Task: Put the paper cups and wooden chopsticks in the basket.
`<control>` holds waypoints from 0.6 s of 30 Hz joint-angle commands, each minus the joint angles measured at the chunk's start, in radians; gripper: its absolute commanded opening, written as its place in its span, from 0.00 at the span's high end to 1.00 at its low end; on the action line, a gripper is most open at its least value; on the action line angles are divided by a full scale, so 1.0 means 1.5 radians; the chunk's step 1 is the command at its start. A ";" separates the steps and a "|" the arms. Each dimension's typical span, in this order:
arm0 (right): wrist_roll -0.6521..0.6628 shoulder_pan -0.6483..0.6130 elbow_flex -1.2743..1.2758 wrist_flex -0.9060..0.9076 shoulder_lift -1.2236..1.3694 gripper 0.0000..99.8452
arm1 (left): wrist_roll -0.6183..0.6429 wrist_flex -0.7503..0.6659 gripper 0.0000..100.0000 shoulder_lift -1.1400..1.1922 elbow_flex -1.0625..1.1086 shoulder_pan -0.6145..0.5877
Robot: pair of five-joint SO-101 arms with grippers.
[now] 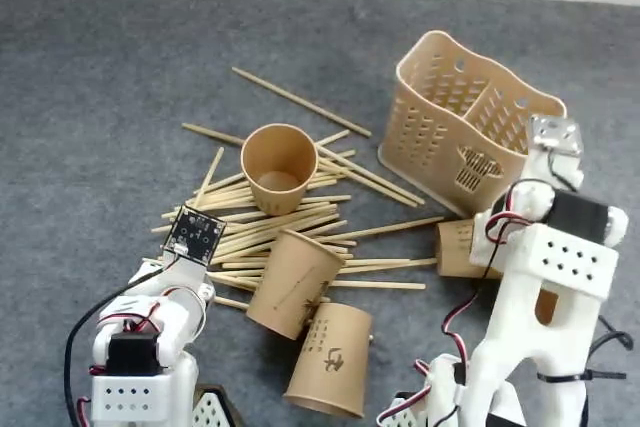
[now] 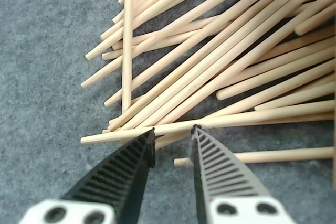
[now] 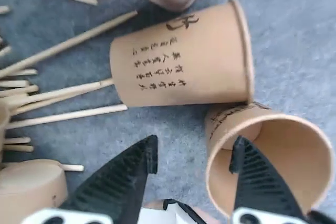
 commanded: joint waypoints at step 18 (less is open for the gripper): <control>0.229 0.125 0.105 -0.069 -0.029 0.99 | -0.002 -0.015 0.87 0.008 -0.004 -0.010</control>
